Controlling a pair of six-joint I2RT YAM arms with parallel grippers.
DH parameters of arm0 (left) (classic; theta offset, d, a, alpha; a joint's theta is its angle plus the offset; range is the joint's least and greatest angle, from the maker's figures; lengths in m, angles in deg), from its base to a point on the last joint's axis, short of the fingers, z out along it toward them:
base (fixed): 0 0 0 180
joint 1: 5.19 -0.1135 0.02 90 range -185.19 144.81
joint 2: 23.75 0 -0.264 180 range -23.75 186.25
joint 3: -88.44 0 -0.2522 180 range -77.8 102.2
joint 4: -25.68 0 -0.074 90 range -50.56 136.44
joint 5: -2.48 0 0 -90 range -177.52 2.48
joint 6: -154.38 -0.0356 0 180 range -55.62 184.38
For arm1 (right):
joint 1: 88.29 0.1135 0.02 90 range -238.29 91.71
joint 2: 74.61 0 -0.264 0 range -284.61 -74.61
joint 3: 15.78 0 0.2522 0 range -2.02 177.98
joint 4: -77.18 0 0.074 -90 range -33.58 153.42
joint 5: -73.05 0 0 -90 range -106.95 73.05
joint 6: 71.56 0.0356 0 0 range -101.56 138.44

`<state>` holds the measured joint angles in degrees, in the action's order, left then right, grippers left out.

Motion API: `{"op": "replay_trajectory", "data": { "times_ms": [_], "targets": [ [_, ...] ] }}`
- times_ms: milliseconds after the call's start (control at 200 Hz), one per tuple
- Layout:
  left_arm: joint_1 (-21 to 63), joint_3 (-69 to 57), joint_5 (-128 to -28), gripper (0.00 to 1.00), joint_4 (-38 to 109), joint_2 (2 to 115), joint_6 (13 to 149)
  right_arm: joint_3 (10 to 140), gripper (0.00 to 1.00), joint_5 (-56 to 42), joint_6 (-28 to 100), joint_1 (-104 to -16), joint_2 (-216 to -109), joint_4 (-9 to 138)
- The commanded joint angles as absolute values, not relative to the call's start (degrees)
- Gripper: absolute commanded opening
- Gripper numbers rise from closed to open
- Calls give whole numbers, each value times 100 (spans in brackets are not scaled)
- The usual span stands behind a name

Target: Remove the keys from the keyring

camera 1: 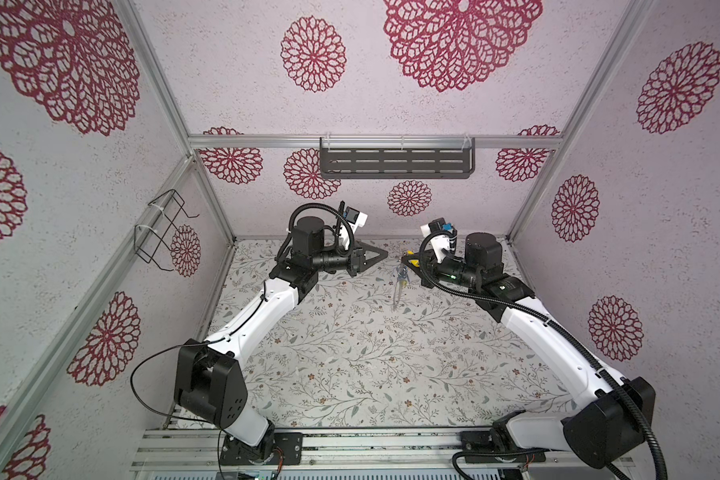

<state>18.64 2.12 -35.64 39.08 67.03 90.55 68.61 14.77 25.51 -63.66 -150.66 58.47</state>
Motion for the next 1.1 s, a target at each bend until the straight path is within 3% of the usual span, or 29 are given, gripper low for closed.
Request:
{"op": "replay_trajectory", "data": {
  "times_ms": [0,50,170,335,751,876,1096],
  "targets": [
    [1906,308,-3760,0,4242,6619,8733,6944,0,1548,2517,-6386,-14835,6096],
    [1907,267,-3824,0,4226,6625,8602,6945,0,1558,2482,-6390,-14827,6074],
    [1896,215,-3998,30,4289,6658,8282,7001,0,1590,2411,-6386,-14826,6009],
    [1753,514,-3838,41,4583,6877,7845,7102,0,1774,2336,-6400,-14841,5925],
    [1946,886,-3296,37,4419,7542,7960,7234,0,2201,2341,-6414,-14932,6344],
    [1973,754,-3043,34,3814,7526,8420,7304,0,2268,2380,-6453,-15000,6374],
    [1973,386,-2848,38,2794,7315,9056,7310,0,2281,2479,-6492,-15059,6426]
  ]
}}
